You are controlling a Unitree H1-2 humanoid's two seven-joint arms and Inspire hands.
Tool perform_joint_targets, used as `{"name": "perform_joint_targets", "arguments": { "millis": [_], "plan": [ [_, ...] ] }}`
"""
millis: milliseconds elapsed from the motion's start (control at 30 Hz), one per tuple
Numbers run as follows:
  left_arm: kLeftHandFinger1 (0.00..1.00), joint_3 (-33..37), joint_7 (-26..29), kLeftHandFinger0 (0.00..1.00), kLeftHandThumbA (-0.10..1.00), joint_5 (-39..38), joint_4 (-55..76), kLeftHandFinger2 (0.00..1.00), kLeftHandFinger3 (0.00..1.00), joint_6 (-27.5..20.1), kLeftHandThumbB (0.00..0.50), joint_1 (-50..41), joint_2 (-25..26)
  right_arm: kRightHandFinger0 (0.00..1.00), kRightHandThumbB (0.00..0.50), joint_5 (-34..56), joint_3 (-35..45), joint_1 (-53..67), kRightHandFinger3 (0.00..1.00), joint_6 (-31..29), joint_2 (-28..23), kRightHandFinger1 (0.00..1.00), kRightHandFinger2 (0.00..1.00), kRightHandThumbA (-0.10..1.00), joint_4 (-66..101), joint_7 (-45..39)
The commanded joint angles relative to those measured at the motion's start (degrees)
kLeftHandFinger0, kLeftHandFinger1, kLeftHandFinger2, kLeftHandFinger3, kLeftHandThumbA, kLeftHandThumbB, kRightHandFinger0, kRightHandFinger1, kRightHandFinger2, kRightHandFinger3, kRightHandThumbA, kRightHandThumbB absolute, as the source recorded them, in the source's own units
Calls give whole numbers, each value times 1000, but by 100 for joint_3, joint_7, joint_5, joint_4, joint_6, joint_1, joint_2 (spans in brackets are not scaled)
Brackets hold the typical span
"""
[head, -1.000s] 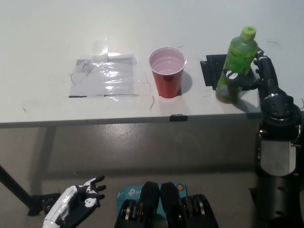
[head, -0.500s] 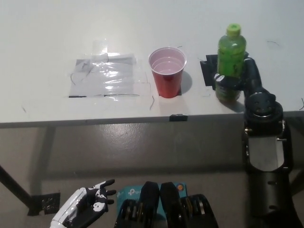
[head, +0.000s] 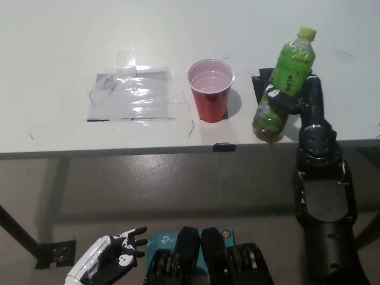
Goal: The robot uses its right hand to pick up a bottle kept in the middle of the desk and tilt it into a cup kept next to it to pour water out
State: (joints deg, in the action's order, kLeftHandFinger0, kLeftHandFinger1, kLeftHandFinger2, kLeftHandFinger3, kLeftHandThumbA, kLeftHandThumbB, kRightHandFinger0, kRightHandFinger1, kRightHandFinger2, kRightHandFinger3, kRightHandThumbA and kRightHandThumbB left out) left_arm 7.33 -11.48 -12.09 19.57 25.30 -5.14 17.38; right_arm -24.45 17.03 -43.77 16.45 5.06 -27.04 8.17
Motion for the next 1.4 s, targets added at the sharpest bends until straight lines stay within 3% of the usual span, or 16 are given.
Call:
{"name": "perform_joint_targets", "arguments": {
  "millis": [0, 67, 133, 300, 467, 633, 667, 767, 833, 933, 1067, 1167, 1267, 1300, 1333, 1367],
  "plan": [
    [878, -7, -193, 847, 805, 114, 87, 927, 972, -209, 157, 21, 152, 0, 0, 206, -213, -315, 816, -1286, -252, 0, 0, -61, 218, 802],
    [880, -5, -202, 847, 806, 114, 116, 927, 974, -130, 155, 38, 172, 0, 0, 37, -461, -250, 417, -1574, -470, 0, 0, -100, 190, 733],
    [879, -5, -213, 845, 806, 120, 118, 923, 970, -112, 164, 63, 173, 0, 0, -106, -606, -237, 307, -1609, -572, 0, 0, -100, 175, 820],
    [877, -53, -222, 858, 788, 110, 161, 920, 951, -2, 179, 76, 174, 0, 0, -594, -1349, -212, 223, -1527, -1015, 0, 0, -100, 354, 756],
    [880, -35, -262, 862, 797, 152, 218, 930, 960, 7, 143, 118, 231, 0, 3, -835, -2018, -264, 218, -1553, -1444, 0, 0, -100, 410, 715],
    [870, -60, -276, 856, 759, 166, 227, 922, 947, 58, 102, 177, 244, 0, 46, -1225, -2742, -403, 223, -1868, -1939, 0, 0, -100, 316, 716],
    [865, -46, -286, 847, 774, 199, 224, 918, 955, 60, 98, 183, 252, 0, 40, -1385, -2946, -433, 290, -1942, -2048, 0, 1, -100, 272, 712],
    [870, -28, -308, 843, 802, 241, 245, 928, 973, 112, 107, 203, 274, 0, 0, -1602, -3330, -468, 276, -1940, -2240, 0, 77, -100, 281, 636],
    [867, -35, -295, 842, 791, 249, 254, 921, 966, 138, 109, 208, 260, 0, 60, -1807, -3562, -512, 306, -2004, -2326, 0, 100, -100, 200, 742],
    [866, -41, -285, 841, 784, 256, 254, 917, 957, 146, 111, 206, 244, 0, 25, -1929, -3837, -567, 342, -1945, -2380, 0, 118, -100, 233, 504],
    [865, -19, -332, 836, 797, 271, 257, 910, 954, 126, 113, 210, 283, 0, 76, -2147, -4196, -665, 400, -2008, -2444, 1, 111, -43, 219, 357],
    [864, -19, -337, 835, 792, 269, 240, 904, 951, 103, 114, 217, 280, 0, 62, -2225, -4361, -782, 411, -1912, -2466, 3, 119, -30, 224, 154],
    [859, -19, -307, 830, 795, 301, 258, 899, 943, 136, 149, 215, 285, 0, 66, -2544, -4587, -1015, 361, -1969, -2475, 31, 122, -53, -24, 347],
    [855, -12, -323, 826, 799, 301, 257, 896, 944, 97, 137, 211, 292, 0, 41, -2633, -4672, -1093, 368, -1912, -2497, 59, 168, -4, -54, 248],
    [853, 5, -321, 823, 806, 319, 262, 894, 946, 108, 148, 199, 294, 0, 71, -2651, -4723, -1205, 427, -1977, -2499, 58, 199, 37, -188, 264],
    [853, 9, -309, 822, 804, 322, 285, 894, 946, 146, 125, 196, 294, 0, 75, -2678, -4769, -1274, 408, -2007, -2509, 53, 203, 41, -249, 270]
  ]
}}
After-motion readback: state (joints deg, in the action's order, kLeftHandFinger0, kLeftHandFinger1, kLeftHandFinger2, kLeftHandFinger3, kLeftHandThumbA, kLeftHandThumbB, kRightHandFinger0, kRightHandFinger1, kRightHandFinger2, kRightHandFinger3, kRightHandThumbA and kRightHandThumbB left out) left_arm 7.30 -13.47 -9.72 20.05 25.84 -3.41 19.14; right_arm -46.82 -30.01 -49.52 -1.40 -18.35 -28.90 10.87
